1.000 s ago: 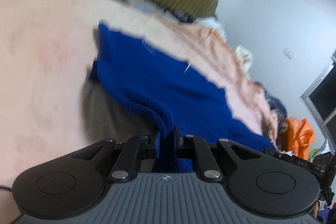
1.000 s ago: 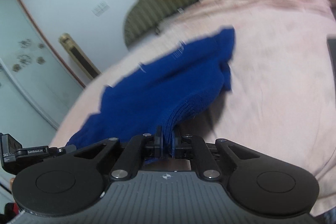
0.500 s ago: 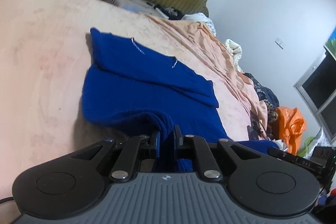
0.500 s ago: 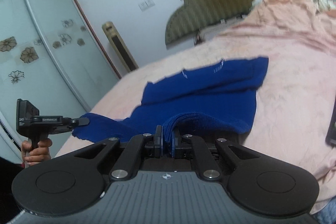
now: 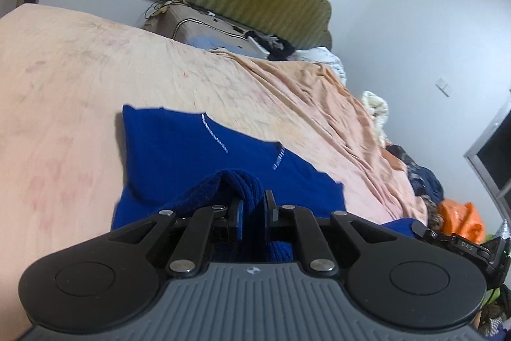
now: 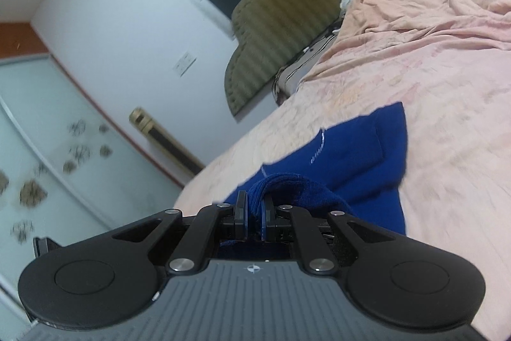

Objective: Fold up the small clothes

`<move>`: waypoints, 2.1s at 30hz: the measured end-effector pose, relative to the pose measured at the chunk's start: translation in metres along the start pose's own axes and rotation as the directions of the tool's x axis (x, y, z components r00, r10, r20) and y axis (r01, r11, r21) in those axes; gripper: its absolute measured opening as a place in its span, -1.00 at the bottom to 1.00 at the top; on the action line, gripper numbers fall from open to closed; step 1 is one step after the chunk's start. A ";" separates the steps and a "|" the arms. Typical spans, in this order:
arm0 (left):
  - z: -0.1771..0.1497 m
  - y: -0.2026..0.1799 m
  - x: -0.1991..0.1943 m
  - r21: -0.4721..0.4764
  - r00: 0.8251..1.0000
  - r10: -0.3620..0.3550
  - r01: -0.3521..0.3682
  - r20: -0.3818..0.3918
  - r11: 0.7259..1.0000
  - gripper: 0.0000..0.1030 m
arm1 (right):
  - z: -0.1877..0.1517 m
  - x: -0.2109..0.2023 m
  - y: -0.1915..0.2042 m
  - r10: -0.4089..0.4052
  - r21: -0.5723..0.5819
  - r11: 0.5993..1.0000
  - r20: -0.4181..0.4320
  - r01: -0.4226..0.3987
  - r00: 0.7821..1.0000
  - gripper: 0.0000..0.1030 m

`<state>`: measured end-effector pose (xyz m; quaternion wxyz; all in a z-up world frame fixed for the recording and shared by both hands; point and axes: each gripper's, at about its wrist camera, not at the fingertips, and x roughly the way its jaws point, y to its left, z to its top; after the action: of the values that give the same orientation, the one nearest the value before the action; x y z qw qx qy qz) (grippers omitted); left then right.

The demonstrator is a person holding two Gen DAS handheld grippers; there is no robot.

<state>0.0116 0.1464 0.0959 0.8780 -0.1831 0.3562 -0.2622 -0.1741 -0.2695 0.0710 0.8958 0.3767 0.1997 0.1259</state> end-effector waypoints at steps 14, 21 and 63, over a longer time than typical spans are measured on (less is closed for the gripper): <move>0.067 0.022 0.117 -0.017 0.994 0.091 -0.092 -0.066 0.996 -0.78 | 0.054 0.118 -0.055 -0.113 0.131 0.985 0.018 0.110 0.993 -0.78; 0.082 0.042 0.175 -0.042 0.982 0.148 -0.154 -0.115 0.987 -0.78 | 0.068 0.166 -0.088 -0.168 0.191 0.967 -0.020 0.169 0.986 -0.78; 0.080 0.059 0.225 0.177 0.939 0.297 -0.267 -0.174 0.947 -0.52 | 0.079 0.269 -0.093 -0.498 -0.293 0.844 -0.123 0.448 0.858 -0.49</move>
<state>0.2257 0.0714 0.0017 0.8779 -0.0362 0.4437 -0.1764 0.1076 -0.2813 -0.0164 0.9158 0.1834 0.3552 -0.0392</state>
